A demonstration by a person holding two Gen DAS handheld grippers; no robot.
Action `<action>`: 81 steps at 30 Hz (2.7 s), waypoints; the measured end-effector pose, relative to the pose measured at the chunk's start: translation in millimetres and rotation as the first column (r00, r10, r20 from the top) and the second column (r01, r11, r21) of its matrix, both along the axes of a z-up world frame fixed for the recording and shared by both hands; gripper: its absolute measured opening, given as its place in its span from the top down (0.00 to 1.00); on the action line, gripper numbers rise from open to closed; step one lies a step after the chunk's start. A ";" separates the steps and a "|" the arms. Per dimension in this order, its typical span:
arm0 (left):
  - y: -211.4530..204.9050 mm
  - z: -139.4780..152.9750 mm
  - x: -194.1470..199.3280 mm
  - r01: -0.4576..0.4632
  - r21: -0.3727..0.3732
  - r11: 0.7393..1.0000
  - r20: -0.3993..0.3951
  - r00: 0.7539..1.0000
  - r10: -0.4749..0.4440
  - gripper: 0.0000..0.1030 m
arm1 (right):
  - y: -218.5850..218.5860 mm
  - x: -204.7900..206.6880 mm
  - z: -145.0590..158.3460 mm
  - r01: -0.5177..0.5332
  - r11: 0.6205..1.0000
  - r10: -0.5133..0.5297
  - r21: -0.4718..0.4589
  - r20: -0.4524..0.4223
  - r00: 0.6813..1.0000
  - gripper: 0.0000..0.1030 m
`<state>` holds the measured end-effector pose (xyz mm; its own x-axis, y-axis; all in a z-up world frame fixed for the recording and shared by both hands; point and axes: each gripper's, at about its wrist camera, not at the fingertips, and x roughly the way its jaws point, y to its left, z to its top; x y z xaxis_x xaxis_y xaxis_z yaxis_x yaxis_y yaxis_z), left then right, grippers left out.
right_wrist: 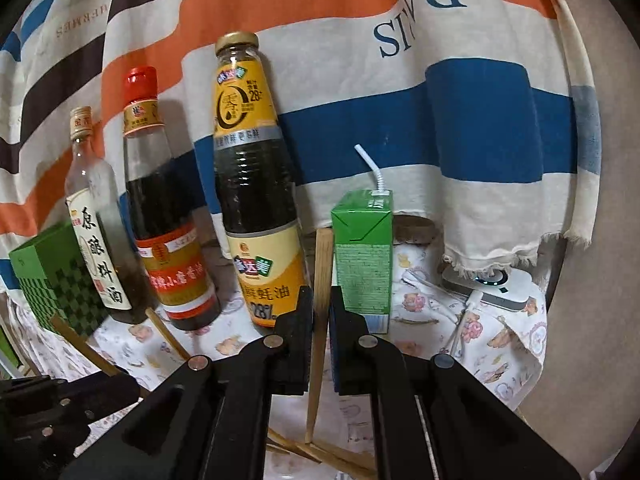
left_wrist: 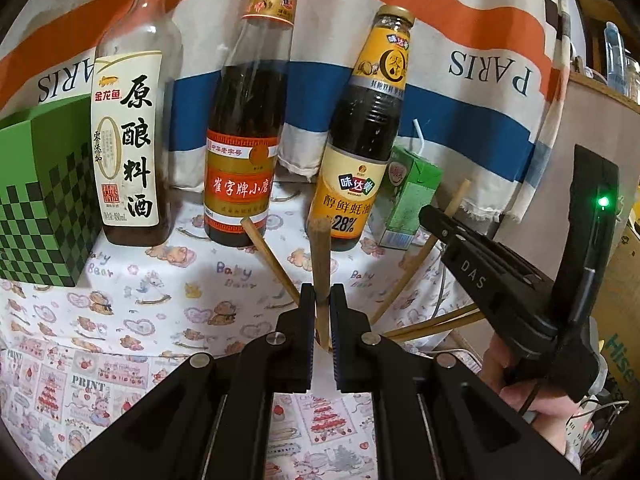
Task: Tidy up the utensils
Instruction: 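Carry both chopsticks upright over the clear cup and open both grippers, then lower the right gripper to the chopstick pile and grasp one chopstick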
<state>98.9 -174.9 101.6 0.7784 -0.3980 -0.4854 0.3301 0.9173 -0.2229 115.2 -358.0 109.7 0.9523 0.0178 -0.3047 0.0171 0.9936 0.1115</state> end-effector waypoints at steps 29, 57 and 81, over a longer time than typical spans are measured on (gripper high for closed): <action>61.4 81.9 -77.2 -0.302 0.021 0.953 0.315 0.907 0.280 0.03 | 1.5 -61.1 56.0 -0.120 0.983 0.104 0.141 0.117 0.988 0.18; 130.7 -51.5 -100.2 -0.350 0.145 0.925 0.109 0.935 0.337 0.01 | 79.2 -103.3 -80.5 -0.198 0.980 0.201 0.033 -0.170 0.965 0.18; 147.4 -92.4 -70.5 -0.404 0.163 0.900 -0.037 0.909 0.415 0.01 | 128.7 -84.9 -152.3 -0.430 0.902 0.386 0.027 -0.498 0.777 0.36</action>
